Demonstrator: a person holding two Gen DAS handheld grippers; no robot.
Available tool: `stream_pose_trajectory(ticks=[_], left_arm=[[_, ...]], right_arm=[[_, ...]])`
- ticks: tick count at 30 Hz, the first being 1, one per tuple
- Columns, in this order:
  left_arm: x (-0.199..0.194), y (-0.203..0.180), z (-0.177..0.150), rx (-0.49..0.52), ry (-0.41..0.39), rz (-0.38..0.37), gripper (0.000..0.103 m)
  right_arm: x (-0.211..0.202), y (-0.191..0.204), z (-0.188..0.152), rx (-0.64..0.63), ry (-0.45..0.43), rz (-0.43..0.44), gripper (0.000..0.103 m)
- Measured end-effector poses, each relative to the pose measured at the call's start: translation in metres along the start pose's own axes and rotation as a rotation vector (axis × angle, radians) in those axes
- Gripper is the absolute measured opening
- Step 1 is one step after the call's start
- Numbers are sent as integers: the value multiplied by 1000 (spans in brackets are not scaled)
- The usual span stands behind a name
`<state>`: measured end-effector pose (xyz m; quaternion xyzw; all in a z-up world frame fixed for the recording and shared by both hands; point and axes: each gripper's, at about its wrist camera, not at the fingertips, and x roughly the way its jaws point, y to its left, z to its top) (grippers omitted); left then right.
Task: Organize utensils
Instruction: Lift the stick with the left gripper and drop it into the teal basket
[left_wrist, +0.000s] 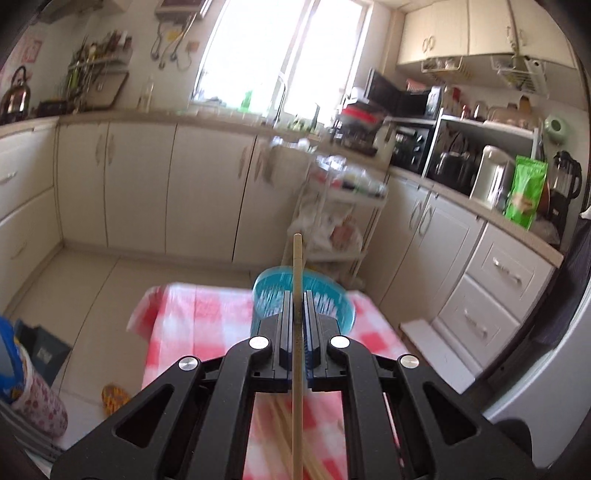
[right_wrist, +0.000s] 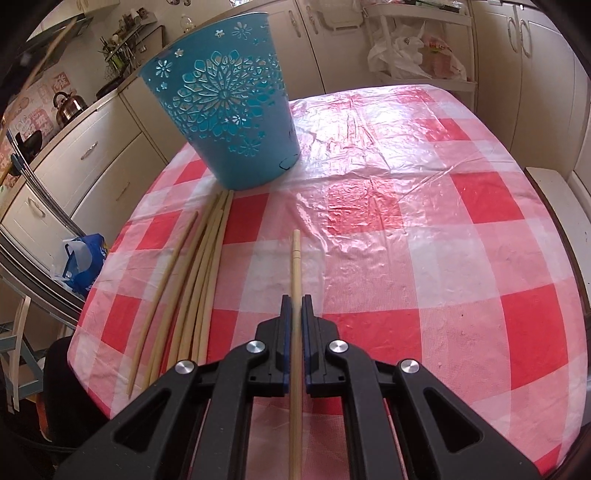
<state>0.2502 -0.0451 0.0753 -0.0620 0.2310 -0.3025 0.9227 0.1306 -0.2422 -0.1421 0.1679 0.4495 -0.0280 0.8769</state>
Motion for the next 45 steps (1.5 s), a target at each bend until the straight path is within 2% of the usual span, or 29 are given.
stream_pose_trajectory(ticks=[6, 13, 15, 21, 25, 28, 35, 45], left_arm=[[50, -14, 53, -5, -114, 3, 5], [110, -20, 65, -32, -238, 98, 5], [126, -18, 58, -47, -230, 124, 5], [151, -19, 13, -17, -100, 174, 5], [145, -11, -9, 4, -25, 188, 7], [131, -7, -20, 12, 1, 195, 14], [80, -15, -38, 93, 33, 215, 43], [23, -29, -63, 148, 34, 240, 53]], right_arm=[[0, -3, -1, 18, -10, 21, 6], [1, -7, 0, 38, -10, 43, 6], [2, -7, 0, 44, -10, 47, 6], [3, -9, 1, 46, -14, 53, 6], [3, -7, 0, 44, -17, 46, 6], [3, -6, 0, 44, -20, 42, 6], [2, -3, -2, 28, -32, 24, 6], [1, 2, -5, -8, -47, -6, 6]])
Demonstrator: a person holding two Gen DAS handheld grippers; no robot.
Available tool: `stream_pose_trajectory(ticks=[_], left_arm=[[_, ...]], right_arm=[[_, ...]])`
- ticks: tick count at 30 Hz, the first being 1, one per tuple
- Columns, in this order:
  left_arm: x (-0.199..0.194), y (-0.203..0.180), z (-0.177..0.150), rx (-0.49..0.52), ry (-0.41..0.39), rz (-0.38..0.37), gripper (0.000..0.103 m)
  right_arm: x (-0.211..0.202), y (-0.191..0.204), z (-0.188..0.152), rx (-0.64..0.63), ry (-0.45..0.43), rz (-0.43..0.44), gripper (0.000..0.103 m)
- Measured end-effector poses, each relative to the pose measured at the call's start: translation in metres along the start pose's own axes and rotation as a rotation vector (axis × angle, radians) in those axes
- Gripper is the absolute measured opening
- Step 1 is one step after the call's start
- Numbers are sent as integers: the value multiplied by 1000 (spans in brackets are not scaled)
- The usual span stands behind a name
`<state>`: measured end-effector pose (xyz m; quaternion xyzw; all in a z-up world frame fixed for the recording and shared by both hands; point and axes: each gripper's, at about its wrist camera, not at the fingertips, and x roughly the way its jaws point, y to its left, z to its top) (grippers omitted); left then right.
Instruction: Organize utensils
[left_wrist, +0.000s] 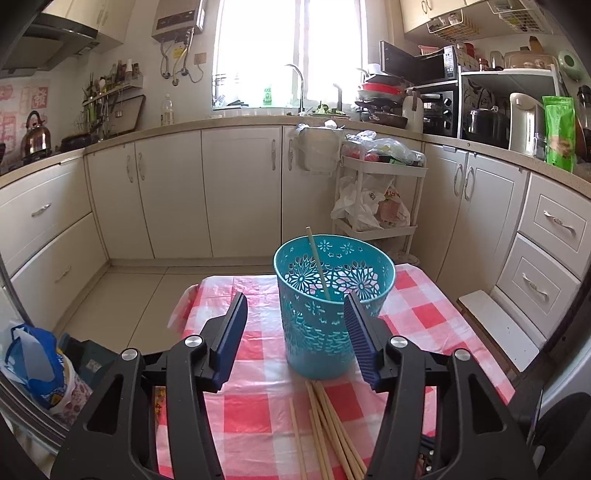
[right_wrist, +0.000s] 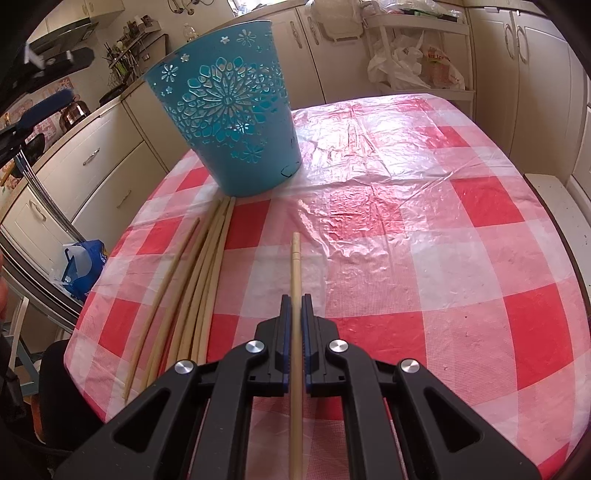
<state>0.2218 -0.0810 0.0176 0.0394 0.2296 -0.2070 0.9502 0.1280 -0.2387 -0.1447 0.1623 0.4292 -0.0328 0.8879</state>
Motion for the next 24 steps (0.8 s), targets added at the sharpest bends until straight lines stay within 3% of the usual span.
stream_pose_trajectory(ticks=[6, 15, 24], left_arm=[[-12, 1, -6, 14, -2, 3, 57], [-5, 9, -11, -43, 38, -22, 60], [5, 21, -9, -171, 58, -95, 63]], right_arm=[[0, 1, -1, -16, -8, -7, 6], [-3, -7, -2, 22, -37, 37, 6], [-46, -4, 21, 20, -264, 101, 6]])
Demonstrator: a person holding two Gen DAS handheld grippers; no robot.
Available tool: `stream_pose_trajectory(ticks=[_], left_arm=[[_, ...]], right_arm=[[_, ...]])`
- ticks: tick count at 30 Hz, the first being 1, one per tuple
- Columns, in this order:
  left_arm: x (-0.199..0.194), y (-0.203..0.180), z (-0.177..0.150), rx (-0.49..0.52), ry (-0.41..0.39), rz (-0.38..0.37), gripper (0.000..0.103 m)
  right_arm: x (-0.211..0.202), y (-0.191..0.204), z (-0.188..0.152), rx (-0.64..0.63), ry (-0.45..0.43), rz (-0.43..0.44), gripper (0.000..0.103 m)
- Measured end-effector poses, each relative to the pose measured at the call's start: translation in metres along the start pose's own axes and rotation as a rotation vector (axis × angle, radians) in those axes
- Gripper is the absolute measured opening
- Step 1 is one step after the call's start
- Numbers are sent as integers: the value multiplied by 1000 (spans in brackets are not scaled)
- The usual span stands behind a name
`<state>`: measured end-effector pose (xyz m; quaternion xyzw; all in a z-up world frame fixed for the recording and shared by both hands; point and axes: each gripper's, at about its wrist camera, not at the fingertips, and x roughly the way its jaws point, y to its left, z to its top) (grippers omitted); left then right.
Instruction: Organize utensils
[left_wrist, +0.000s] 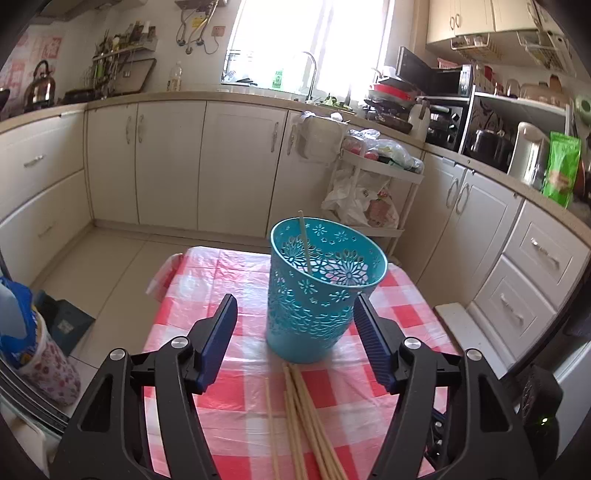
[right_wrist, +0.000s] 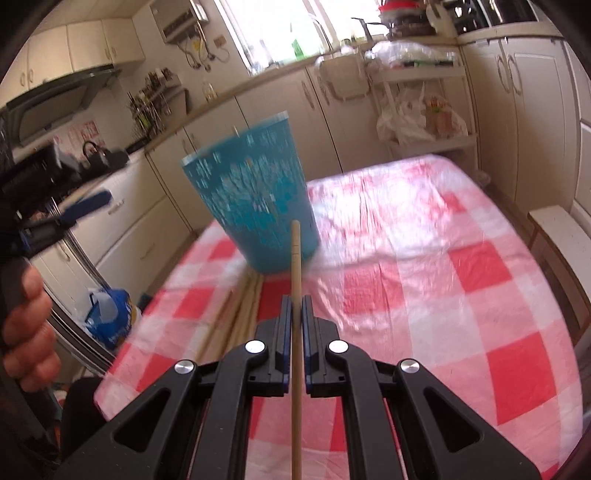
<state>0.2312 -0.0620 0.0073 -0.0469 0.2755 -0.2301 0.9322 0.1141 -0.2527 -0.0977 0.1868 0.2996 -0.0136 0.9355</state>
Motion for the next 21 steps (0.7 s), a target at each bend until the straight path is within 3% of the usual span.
stream_pose_trajectory(ticks=[7, 13, 21], left_arm=[[0, -5, 4, -69, -14, -77, 65], [-11, -5, 16, -99, -70, -95, 67], [-13, 7, 23, -138, -94, -83, 68]], right_arm=[[-20, 16, 47, -10, -170, 79, 6], [-27, 32, 94, -13, -294, 137, 6], [-33, 45, 135, -25, -375, 187, 6]])
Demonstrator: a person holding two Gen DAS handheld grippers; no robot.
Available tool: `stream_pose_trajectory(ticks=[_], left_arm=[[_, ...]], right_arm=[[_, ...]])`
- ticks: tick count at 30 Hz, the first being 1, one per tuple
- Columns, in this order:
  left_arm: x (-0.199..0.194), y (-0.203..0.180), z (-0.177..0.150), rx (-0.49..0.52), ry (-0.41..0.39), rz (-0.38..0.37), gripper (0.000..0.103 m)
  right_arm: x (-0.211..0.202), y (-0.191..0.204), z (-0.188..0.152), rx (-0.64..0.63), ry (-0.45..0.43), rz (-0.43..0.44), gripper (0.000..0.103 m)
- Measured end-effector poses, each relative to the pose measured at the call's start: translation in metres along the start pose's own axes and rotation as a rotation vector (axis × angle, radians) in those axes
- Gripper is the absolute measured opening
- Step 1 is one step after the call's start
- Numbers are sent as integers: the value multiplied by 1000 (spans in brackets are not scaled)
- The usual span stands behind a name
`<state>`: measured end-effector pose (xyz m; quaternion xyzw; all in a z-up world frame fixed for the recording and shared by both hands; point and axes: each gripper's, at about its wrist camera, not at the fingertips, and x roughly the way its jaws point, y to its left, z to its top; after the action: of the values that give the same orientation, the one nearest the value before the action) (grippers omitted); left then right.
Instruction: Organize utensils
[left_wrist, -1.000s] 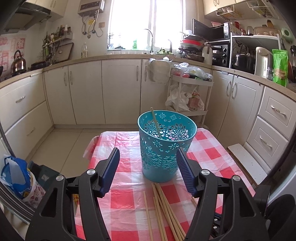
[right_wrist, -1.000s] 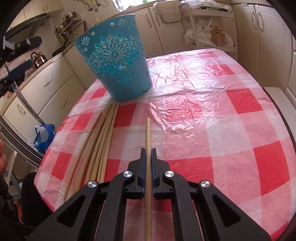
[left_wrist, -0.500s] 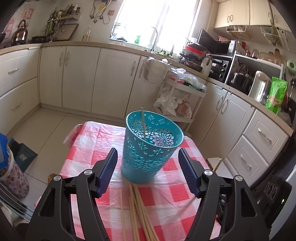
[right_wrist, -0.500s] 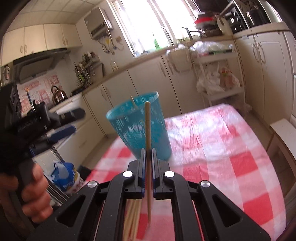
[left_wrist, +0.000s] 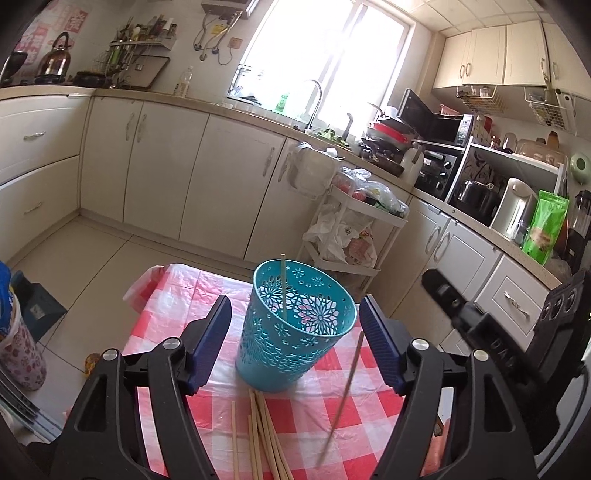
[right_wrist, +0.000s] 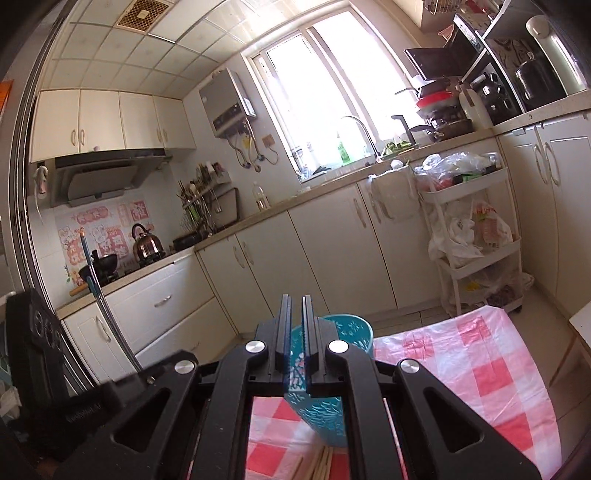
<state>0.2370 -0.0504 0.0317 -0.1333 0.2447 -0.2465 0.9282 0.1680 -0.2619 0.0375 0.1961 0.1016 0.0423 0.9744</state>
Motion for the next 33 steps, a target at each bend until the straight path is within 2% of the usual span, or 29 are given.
stream_pose_trajectory(ticks=[3, 5, 6, 7, 9, 10, 13, 20, 23, 26, 28, 31, 33], left_arm=[[3, 8, -2, -15, 11, 14, 68], [4, 13, -4, -24, 18, 22, 68], [4, 15, -5, -28, 19, 27, 68], [4, 18, -6, -30, 18, 29, 68], [5, 22, -8, -35, 21, 34, 69], [6, 24, -10, -40, 25, 37, 70], [10, 26, -13, -54, 41, 35, 70], [15, 29, -19, -57, 56, 37, 71], [16, 33, -20, -60, 55, 42, 71], [16, 38, -20, -69, 55, 48, 71], [16, 41, -21, -75, 57, 51, 71], [16, 43, -21, -78, 52, 55, 71], [16, 43, -21, -81, 54, 55, 71]], right_arm=[[1, -3, 1, -7, 22, -17, 6], [1, -15, -4, 13, 77, -62, 7], [4, -22, -11, 19, 123, -95, 11], [9, -31, -19, 21, 185, -142, 23], [15, -58, -44, 38, 305, -258, 39], [20, -71, -58, 45, 378, -314, 39], [35, -93, -85, 50, 505, -385, 39], [86, -85, -110, -69, 610, -432, 34], [107, -90, -124, -119, 692, -486, 21], [108, -85, -131, -207, 696, -488, 6], [99, -86, -129, -181, 673, -474, 6], [70, -88, -112, -65, 572, -420, 6], [44, -80, -93, 0, 459, -351, 6]])
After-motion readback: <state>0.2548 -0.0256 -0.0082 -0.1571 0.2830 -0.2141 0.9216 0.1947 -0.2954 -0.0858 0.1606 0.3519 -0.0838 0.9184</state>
